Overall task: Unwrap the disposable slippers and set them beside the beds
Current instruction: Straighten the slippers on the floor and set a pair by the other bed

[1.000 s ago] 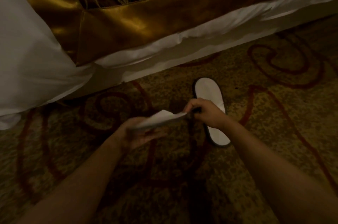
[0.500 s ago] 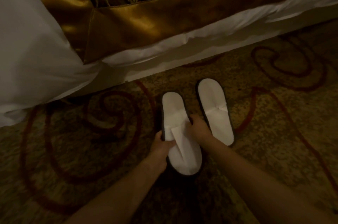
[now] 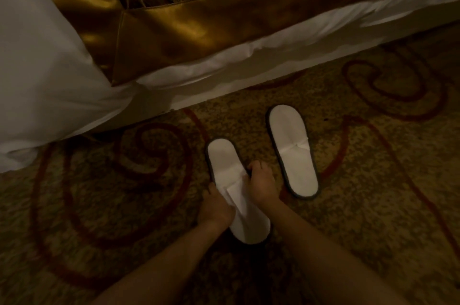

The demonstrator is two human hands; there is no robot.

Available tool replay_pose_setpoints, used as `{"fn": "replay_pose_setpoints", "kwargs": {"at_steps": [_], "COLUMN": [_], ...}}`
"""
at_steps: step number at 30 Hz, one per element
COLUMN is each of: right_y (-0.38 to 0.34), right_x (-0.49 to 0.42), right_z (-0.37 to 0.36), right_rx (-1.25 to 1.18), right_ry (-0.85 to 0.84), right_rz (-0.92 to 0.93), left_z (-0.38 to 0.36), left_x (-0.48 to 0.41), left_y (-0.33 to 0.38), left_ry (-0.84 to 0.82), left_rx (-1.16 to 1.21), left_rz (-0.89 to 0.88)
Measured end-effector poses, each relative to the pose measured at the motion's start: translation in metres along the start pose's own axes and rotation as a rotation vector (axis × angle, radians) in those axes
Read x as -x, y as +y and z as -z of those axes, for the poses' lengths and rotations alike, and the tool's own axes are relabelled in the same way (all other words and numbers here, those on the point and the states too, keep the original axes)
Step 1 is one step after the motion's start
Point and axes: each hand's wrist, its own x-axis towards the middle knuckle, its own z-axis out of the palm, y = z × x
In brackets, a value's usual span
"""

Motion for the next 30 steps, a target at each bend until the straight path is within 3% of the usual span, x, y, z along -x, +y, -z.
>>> {"fn": "replay_pose_setpoints", "kwargs": {"at_steps": [2, 6, 10, 13, 17, 19, 23, 30], "right_y": [0.002, 0.026, 0.065, 0.072, 0.078, 0.083, 0.095, 0.107], "right_x": [-0.002, -0.011, -0.015, -0.019, -0.023, -0.023, -0.014, -0.006], "right_z": [0.007, 0.031, 0.043, 0.046, 0.06, 0.072, 0.089, 0.118], "right_rx": [0.027, 0.288, 0.303, 0.18, 0.044, 0.017, 0.131, 0.322], "right_ry": [0.031, 0.325, 0.162, 0.111, 0.184, 0.058, -0.23, -0.229], "right_rz": [0.023, -0.049, -0.365, -0.4, -0.232, -0.049, 0.228, 0.435], "left_z": [-0.002, 0.001, 0.01, 0.016, 0.029, 0.041, 0.059, 0.042], "left_x": [0.003, 0.009, 0.002, -0.002, -0.013, -0.022, -0.044, -0.054], "left_y": [0.002, 0.004, 0.011, 0.027, 0.056, 0.072, 0.09, 0.09], "left_ry": [0.02, 0.183, 0.245, 0.224, 0.187, 0.184, 0.144, -0.139], "left_rx": [-0.077, -0.18, -0.136, -0.085, 0.05, 0.078, -0.037, -0.305], "left_rz": [0.019, -0.055, -0.176, -0.252, -0.315, -0.343, -0.422, -0.477]}}
